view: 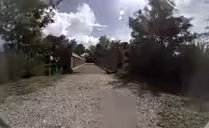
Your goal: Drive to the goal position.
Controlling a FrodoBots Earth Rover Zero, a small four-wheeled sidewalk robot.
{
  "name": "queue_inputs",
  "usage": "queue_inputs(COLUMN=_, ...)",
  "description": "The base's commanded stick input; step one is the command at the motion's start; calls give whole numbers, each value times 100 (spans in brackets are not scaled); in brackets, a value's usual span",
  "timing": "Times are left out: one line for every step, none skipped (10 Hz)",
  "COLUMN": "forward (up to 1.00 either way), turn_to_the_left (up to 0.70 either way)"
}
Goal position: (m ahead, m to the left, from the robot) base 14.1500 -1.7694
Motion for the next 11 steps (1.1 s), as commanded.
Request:
queue_inputs(forward=85, turn_to_the_left=0)
queue_inputs(forward=85, turn_to_the_left=0)
queue_inputs(forward=85, turn_to_the_left=0)
queue_inputs(forward=85, turn_to_the_left=0)
queue_inputs(forward=85, turn_to_the_left=0)
queue_inputs(forward=85, turn_to_the_left=0)
queue_inputs(forward=85, turn_to_the_left=0)
queue_inputs(forward=85, turn_to_the_left=0)
queue_inputs(forward=85, turn_to_the_left=0)
queue_inputs(forward=85, turn_to_the_left=0)
queue_inputs(forward=85, turn_to_the_left=0)
